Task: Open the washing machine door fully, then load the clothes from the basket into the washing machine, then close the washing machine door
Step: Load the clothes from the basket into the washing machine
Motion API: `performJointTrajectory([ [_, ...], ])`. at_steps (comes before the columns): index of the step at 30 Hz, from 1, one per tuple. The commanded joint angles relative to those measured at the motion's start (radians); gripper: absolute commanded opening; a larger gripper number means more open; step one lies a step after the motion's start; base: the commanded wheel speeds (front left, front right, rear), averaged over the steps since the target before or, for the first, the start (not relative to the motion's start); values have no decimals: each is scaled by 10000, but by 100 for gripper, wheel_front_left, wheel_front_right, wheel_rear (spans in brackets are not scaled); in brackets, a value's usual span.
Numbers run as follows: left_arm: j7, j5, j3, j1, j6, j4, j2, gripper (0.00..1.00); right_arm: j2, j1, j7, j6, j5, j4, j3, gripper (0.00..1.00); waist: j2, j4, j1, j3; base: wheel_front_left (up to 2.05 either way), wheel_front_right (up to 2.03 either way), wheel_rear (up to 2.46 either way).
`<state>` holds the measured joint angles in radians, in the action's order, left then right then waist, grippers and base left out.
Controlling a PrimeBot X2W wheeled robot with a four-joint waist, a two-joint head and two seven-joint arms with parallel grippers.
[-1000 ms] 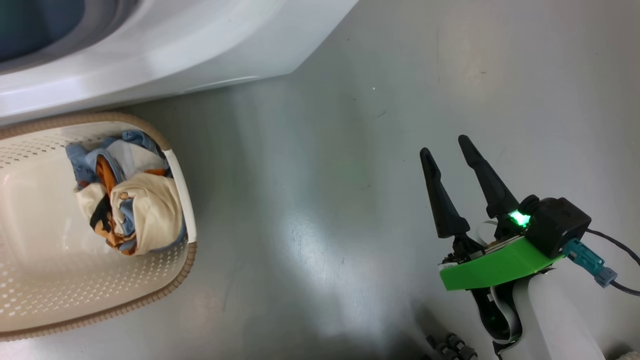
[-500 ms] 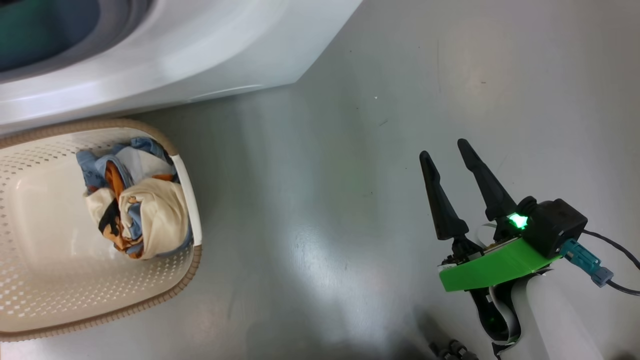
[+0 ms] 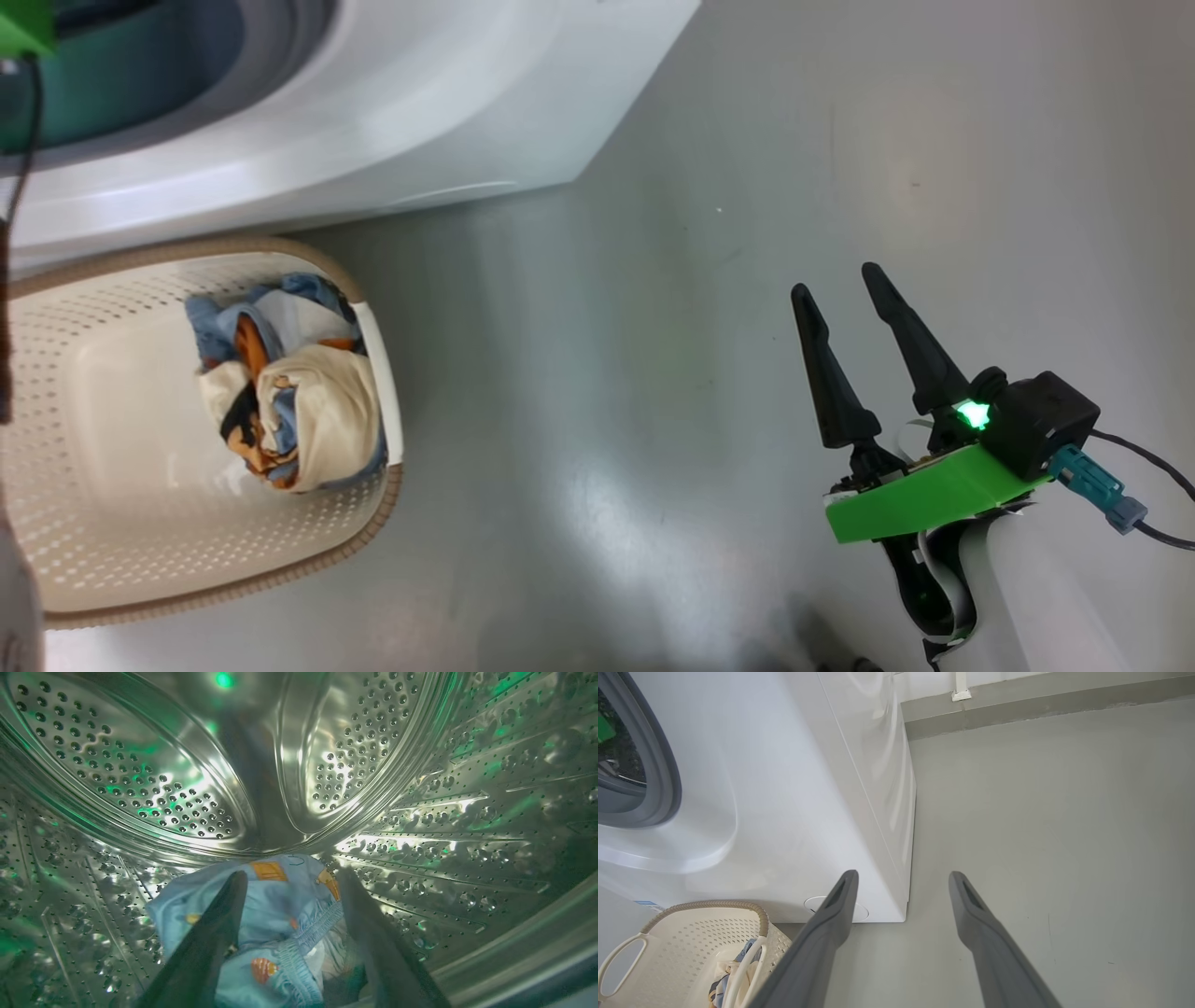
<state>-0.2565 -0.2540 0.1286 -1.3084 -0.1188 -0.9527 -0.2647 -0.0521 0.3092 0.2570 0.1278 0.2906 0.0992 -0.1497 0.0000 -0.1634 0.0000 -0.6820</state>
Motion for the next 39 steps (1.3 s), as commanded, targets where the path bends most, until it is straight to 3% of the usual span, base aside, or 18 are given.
performJointTrajectory([
  [1, -53, -52, -68, 249, 52, 284, -409, 100, 18, -173, 48, 29, -113, -146, -170, 100, 0, 161, 0, 184, 0, 0, 0],
  [19, -53, -199, -368, 2437, 25, 1626, 154, 100, 18, -318, 48, 29, -336, 0, -33, 100, 0, 695, 0, 1381, 0, 0, 0],
  [39, -53, 54, -1066, 5920, 208, 4925, 732, 100, 18, -837, 48, 29, -467, 211, 200, 100, 0, 1112, 0, 3058, 0, 0, 0],
])
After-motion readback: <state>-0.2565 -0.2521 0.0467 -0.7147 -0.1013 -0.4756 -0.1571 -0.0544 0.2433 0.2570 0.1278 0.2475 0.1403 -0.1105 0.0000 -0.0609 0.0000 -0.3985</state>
